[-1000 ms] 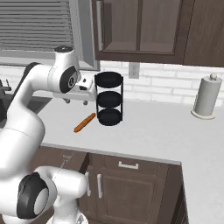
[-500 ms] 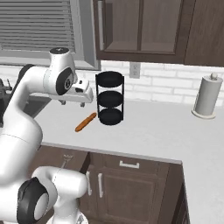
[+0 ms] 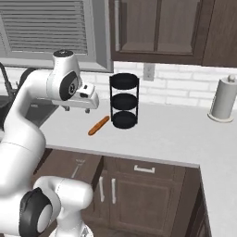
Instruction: Pick the peeler from the drawer and place it on the counter.
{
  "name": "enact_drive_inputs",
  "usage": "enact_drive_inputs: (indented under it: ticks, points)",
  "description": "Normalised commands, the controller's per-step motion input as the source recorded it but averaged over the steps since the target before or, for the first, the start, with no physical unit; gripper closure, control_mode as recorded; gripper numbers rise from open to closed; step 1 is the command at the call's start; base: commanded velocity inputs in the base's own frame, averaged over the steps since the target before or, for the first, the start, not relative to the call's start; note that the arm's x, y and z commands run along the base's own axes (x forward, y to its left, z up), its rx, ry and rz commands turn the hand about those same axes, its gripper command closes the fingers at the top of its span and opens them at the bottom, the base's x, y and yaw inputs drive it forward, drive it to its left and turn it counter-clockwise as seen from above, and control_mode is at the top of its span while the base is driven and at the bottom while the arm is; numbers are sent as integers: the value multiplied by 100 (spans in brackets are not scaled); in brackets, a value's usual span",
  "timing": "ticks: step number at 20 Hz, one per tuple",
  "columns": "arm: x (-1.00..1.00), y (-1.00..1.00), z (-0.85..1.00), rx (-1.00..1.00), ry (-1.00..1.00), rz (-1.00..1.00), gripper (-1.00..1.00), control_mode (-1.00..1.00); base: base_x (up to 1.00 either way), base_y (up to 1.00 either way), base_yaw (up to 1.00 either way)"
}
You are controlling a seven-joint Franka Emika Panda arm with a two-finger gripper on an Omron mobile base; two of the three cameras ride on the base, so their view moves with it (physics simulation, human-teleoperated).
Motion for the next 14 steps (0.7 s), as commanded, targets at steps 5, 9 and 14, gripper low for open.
enact_drive_inputs:
  ticks: [5, 9, 14]
  points:
    - [0, 0, 0, 0, 0, 0, -100, 100, -28, 43, 2]
    - [0, 0, 0, 0, 0, 0, -100, 100, -17, 35, 0]
    - [-9, 25, -38, 10, 15, 0, -100, -100, 0, 0, 0]
